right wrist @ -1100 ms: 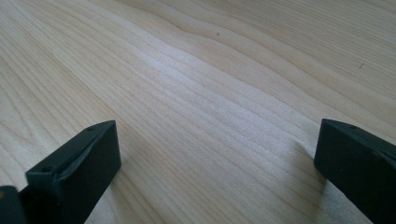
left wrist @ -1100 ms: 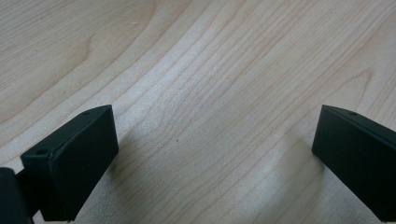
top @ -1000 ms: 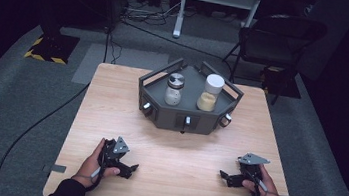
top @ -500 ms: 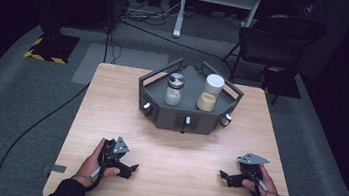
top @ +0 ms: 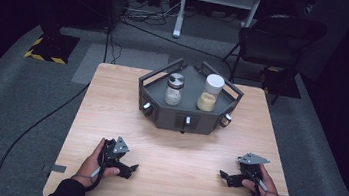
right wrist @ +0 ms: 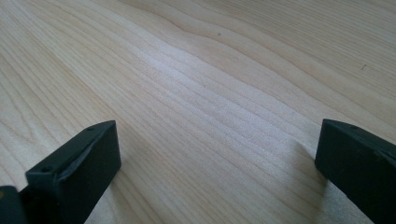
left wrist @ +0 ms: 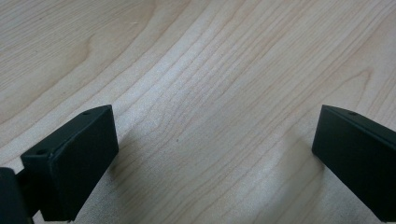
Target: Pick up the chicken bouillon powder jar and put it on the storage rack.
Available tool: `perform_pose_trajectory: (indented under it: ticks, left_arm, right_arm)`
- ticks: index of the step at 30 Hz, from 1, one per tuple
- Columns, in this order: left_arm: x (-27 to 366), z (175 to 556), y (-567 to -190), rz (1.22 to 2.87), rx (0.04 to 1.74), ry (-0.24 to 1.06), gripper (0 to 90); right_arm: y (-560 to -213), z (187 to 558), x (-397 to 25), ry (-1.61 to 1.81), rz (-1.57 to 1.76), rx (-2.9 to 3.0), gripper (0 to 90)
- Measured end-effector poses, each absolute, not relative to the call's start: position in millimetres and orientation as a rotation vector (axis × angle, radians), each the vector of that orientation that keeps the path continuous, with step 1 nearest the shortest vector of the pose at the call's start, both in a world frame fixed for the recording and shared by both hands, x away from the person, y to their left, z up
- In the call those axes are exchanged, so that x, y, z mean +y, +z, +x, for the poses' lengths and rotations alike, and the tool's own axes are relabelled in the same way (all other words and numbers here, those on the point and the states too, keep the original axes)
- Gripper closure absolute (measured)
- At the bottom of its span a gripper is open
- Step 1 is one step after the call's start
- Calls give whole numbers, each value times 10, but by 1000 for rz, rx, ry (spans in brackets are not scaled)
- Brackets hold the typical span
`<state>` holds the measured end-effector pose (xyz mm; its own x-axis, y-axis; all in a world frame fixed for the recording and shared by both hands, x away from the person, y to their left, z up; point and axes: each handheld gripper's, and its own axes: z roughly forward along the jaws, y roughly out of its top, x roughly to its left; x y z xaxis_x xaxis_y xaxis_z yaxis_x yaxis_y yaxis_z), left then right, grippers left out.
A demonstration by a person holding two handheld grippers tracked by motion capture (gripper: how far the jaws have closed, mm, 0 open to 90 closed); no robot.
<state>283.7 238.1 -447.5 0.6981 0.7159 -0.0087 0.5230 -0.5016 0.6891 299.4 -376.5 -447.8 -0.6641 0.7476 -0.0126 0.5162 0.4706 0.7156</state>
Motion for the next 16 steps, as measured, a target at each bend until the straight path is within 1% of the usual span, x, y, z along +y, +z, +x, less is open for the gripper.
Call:
perform_pose_trajectory:
  ticks: [16]
  left_arm:
    - [2387, 2842, -4475, 2223, 937, 363, 4]
  right_arm:
    - [-4478, 3003, -3772, 1005, 1066, 2403, 0]
